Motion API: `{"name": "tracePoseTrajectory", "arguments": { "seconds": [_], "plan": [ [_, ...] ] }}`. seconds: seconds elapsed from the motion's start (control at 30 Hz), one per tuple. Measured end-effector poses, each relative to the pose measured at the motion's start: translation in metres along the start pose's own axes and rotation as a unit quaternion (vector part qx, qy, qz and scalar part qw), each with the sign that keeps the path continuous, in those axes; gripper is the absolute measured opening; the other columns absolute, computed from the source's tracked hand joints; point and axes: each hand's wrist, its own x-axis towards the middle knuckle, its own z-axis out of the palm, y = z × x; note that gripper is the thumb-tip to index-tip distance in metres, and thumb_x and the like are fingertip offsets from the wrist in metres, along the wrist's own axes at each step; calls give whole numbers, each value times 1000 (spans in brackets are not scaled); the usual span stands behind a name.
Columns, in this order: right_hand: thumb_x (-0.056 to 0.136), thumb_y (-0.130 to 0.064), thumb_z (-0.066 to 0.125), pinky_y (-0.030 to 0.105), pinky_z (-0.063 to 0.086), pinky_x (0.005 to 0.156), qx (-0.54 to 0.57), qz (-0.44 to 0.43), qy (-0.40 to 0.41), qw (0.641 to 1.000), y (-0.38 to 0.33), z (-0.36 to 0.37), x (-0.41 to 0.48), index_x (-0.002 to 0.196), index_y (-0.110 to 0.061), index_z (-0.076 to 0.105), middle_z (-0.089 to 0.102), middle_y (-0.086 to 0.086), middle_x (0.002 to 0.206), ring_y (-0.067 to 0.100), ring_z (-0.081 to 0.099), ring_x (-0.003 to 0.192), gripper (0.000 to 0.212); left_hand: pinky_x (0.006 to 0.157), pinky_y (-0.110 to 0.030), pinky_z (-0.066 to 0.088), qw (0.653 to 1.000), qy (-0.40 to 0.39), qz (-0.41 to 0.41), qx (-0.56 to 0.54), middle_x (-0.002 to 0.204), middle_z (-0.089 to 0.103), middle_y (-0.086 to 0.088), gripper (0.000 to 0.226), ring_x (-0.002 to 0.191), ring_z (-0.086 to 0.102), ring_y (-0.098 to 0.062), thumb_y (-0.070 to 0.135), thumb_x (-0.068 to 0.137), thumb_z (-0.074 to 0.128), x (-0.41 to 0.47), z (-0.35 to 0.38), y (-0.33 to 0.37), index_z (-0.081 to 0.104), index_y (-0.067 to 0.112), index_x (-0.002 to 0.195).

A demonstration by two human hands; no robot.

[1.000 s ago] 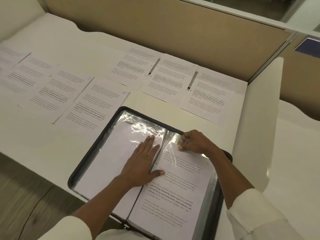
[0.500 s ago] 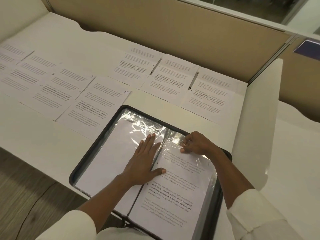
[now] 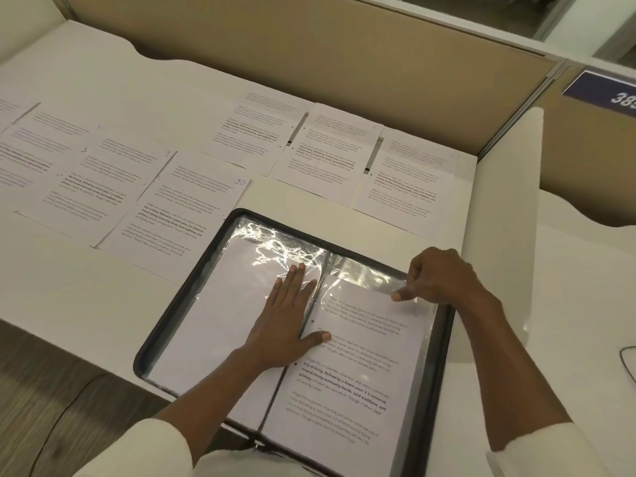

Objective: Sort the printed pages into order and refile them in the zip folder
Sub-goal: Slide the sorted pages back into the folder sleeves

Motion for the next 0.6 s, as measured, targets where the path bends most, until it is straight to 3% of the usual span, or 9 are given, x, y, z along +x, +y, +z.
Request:
{"name": "tracePoseTrajectory", "arguments": {
  "seconds": [0.1, 0.17, 0.27, 0.33, 0.43, 0.53, 0.6],
  "plan": [
    [62, -39, 101, 39, 55, 81, 155, 23, 25, 987, 3, 3, -15, 78, -11, 72, 73, 0, 91, 19, 66, 94, 43, 132, -50, 2, 1000, -5, 1, -3, 174, -24, 3, 108, 159, -25, -15, 81, 93, 49, 0, -1, 0, 3, 20, 169],
    [64, -35, 101, 41, 60, 79, 266, 46, 45, 962, 8, 13, -23, 93, -13, 70, 71, 2, 98, 20, 69, 94, 48, 132, -49, 1, 1000, -6, 6, 0, 173, -25, 2, 107, 158, -26, -15, 80, 93, 49, 0, -2, 0, 3, 20, 169],
    [64, -38, 100, 41, 63, 79, 418, 94, 86, 899, 13, 42, -32, 135, -21, 50, 66, 3, 112, 20, 71, 97, 89, 132, -47, -1, 1000, 7, 17, -6, 174, -24, 2, 106, 159, -26, -15, 79, 94, 50, -1, -3, -3, 4, 20, 169],
    [67, -37, 99, 36, 58, 80, 447, 114, 128, 878, 14, 64, -40, 146, -22, 40, 67, 2, 115, 16, 68, 100, 100, 132, -46, -2, 1000, 13, 23, -6, 174, -24, 2, 106, 159, -25, -15, 79, 94, 50, -1, -3, -3, 3, 20, 169],
    [69, -37, 97, 28, 55, 69, 484, 141, 120, 855, 15, 97, -60, 137, -20, 51, 68, 1, 121, 16, 70, 97, 84, 132, -46, -2, 1000, 8, 24, 3, 174, -24, 0, 107, 159, -26, -16, 81, 94, 47, -1, -3, -4, 3, 19, 169],
    [66, -35, 95, 43, 65, 79, 546, 154, 64, 821, 17, 119, -88, 125, -18, 68, 78, 4, 116, 23, 79, 92, 67, 132, -49, 0, 1000, -11, 10, -2, 174, -23, -3, 105, 158, -28, -17, 82, 94, 44, -1, -9, -1, 12, 17, 169],
    [71, -26, 92, 48, 63, 87, 570, 135, 29, 810, 13, 122, -108, 118, -16, 74, 80, 6, 111, 25, 79, 93, 52, 132, -48, 4, 999, -8, -9, -34, 176, -12, -3, 96, 160, -21, -16, 83, 92, 45, -5, -18, 9, 32, 20, 163]
  ]
}}
